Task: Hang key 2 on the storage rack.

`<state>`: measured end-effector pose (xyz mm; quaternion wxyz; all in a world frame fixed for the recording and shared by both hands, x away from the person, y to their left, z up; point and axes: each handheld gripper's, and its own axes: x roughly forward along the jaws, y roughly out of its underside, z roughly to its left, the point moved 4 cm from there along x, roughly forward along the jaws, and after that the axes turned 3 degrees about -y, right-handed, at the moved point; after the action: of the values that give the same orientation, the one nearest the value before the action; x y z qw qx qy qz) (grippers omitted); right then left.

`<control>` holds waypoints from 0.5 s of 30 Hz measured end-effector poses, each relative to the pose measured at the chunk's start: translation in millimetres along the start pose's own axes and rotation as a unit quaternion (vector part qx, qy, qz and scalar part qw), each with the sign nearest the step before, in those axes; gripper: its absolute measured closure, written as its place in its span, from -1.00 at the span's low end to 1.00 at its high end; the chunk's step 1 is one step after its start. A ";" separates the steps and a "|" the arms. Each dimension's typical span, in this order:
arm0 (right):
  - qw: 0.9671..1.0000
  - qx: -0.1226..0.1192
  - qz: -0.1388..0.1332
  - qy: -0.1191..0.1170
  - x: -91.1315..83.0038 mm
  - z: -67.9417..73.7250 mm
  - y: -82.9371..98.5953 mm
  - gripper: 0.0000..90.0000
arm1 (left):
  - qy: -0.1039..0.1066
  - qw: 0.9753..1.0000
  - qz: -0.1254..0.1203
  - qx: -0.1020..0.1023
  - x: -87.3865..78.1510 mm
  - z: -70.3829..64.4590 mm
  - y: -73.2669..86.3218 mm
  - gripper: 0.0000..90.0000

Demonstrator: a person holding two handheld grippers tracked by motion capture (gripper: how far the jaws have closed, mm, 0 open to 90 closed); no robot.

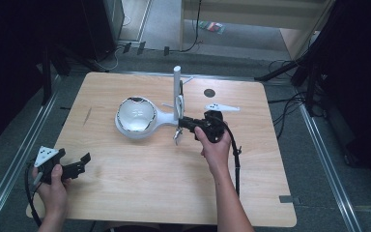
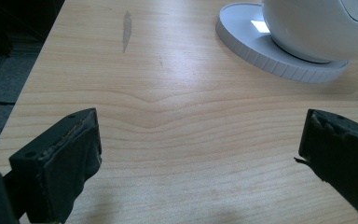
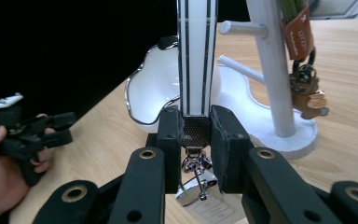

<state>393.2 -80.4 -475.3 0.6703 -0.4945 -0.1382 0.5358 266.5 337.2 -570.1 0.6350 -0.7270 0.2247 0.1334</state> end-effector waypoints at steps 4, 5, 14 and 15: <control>1.000 0.001 0.012 -0.011 3.5 -0.8 1.1 0.69 | 0.000 1.000 0.001 0.001 0.1 -0.1 0.0 -1.00; 1.000 0.001 0.012 -0.011 3.5 -0.8 1.1 0.69 | 0.000 1.000 0.001 0.001 0.1 -0.1 0.0 -1.00; 0.999 0.025 0.012 -0.024 7.4 -8.3 -3.7 0.69 | 0.000 1.000 0.000 0.000 0.2 0.1 0.0 -1.00; 0.999 0.027 0.012 -0.025 7.4 -9.3 -3.9 0.69 | 0.000 1.000 0.000 0.000 0.3 0.0 0.0 -1.00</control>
<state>405.0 -78.6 -479.1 0.6734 -0.4640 -0.1341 0.5597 266.8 337.2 -570.2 0.6349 -0.7269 0.2249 0.1338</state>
